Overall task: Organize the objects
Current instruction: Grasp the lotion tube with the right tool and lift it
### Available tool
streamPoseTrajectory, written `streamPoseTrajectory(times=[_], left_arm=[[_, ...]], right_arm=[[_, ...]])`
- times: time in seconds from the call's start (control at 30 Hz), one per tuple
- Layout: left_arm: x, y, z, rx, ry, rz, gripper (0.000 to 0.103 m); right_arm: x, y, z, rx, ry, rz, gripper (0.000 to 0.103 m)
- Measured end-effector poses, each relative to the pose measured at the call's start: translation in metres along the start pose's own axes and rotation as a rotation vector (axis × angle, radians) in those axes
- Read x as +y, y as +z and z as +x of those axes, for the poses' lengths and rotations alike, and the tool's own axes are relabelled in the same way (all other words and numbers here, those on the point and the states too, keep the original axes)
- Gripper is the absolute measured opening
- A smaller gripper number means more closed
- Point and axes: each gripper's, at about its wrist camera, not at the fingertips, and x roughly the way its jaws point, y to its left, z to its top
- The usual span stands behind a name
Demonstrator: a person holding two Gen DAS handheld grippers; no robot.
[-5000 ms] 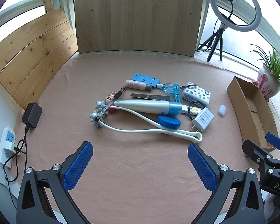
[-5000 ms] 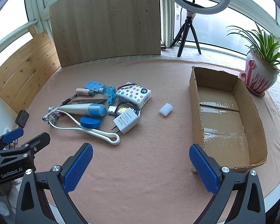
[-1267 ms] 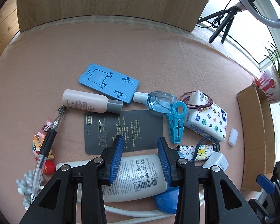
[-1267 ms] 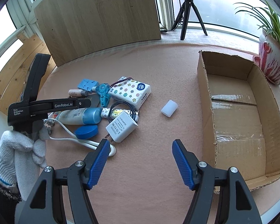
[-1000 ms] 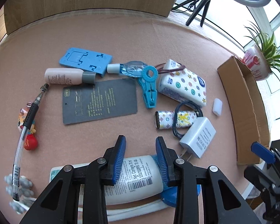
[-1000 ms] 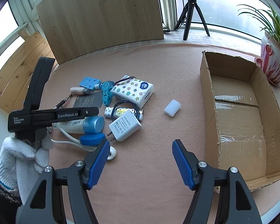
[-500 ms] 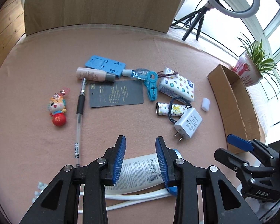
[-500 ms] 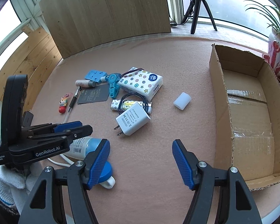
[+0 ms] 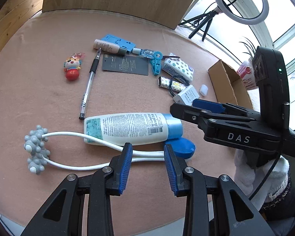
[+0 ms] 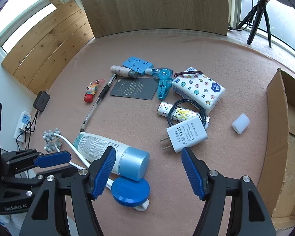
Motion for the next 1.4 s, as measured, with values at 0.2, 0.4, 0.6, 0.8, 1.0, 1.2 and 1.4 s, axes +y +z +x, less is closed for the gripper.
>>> streamPoseTrajectory(times=[0.2, 0.4, 0.6, 0.8, 1.0, 1.2, 1.4], left_arm=[[0.004, 0.001, 0.017, 0.05, -0.055, -0.056, 0.034], [0.012, 0.005, 0.022, 0.048, -0.042, -0.092, 0.034], [0.021, 0.011, 0.027, 0.056, -0.005, -0.111, 0.034], [0.027, 0.024, 0.032, 0.034, 0.02, -0.12, 0.035], [0.043, 0.047, 0.043, 0.028, 0.056, -0.145, 0.034], [0.043, 0.065, 0.055, 0.022, 0.072, -0.111, 0.034], [0.047, 0.061, 0.046, 0.003, 0.08, -0.11, 0.065]], right_arm=[[-0.002, 0.012, 0.021, 0.053, 0.088, 0.011, 0.066], [-0.002, 0.018, 0.031, 0.087, 0.163, 0.038, 0.066], [-0.001, 0.016, 0.042, 0.142, 0.216, 0.058, 0.046], [-0.007, 0.008, 0.041, 0.155, 0.241, 0.093, 0.043], [-0.009, -0.002, 0.043, 0.179, 0.283, 0.128, 0.042], [-0.001, -0.007, 0.047, 0.182, 0.288, 0.11, 0.041], [-0.009, -0.004, 0.041, 0.155, 0.297, 0.124, 0.042]])
